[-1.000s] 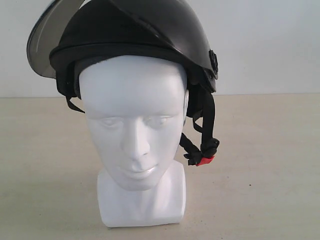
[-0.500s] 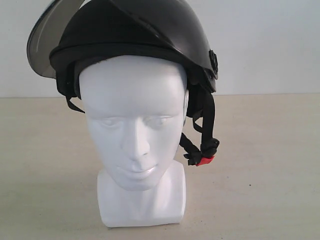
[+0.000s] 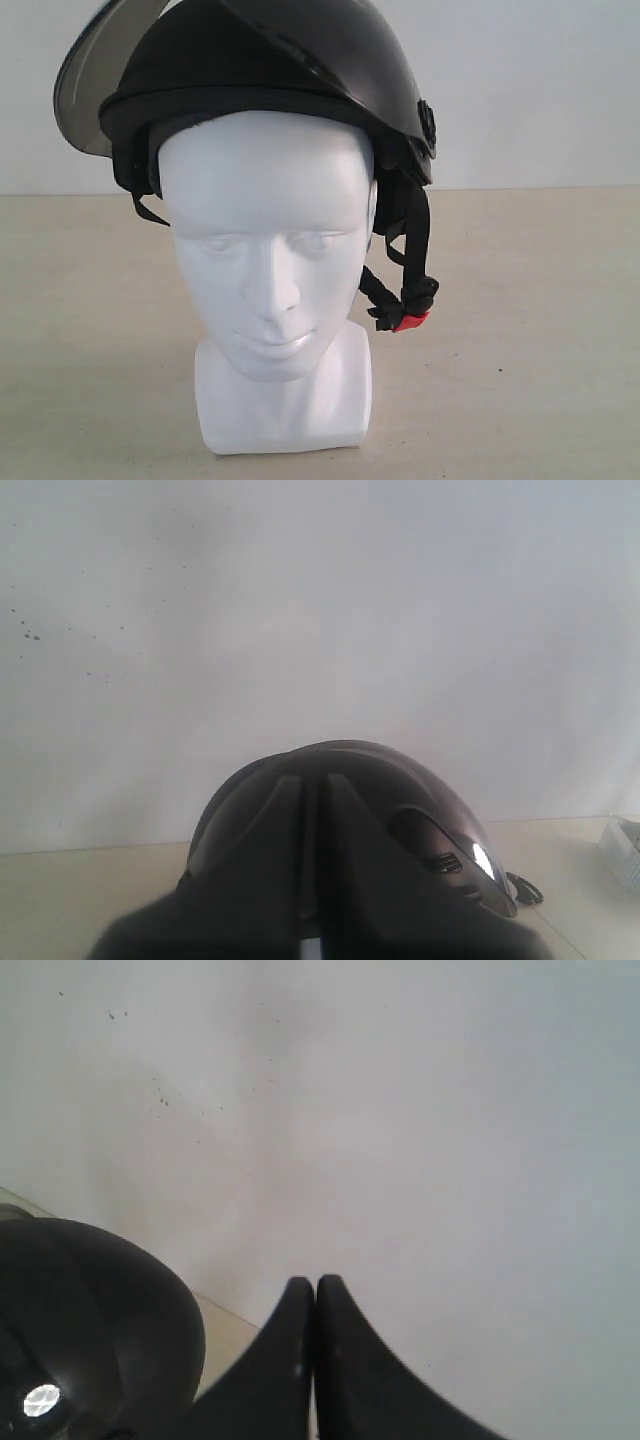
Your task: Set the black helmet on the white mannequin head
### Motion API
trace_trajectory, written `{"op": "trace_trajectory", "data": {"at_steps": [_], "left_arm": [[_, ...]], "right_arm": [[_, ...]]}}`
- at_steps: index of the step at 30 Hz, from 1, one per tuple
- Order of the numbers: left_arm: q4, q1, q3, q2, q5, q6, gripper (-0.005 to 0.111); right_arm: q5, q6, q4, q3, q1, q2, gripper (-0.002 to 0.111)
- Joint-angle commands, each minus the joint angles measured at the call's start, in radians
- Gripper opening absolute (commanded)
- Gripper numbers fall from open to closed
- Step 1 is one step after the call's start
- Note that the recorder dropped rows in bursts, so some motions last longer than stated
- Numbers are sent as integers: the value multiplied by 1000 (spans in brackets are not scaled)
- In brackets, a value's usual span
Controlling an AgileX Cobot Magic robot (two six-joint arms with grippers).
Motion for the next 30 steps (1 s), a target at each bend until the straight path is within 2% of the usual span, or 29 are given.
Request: {"op": "trace_trajectory", "data": {"at_steps": [1,6,9,15,27,30], "left_arm": [[-11,1,-5,-2,-5,6,4],[-11,1,-5,-2,-5,6,4],[-11,1,-5,-2,-5,6,4],[-11,1,-5,-2,-5,6,4],[-11,1,-5,-2,-5,6,4],[-11,1,-5,-2,-5,6,4]], "right_arm": [[-15,-83,69,2,0,-8,0],[44,-38,72,2,0,-22,0],[70,68,76,0,0,-43,0],[-42,73,204,-2,0,-67,0],[-68,-152,550,-2,-2,29,0],[-155,-156,637,-2,-56,29,0]]}}
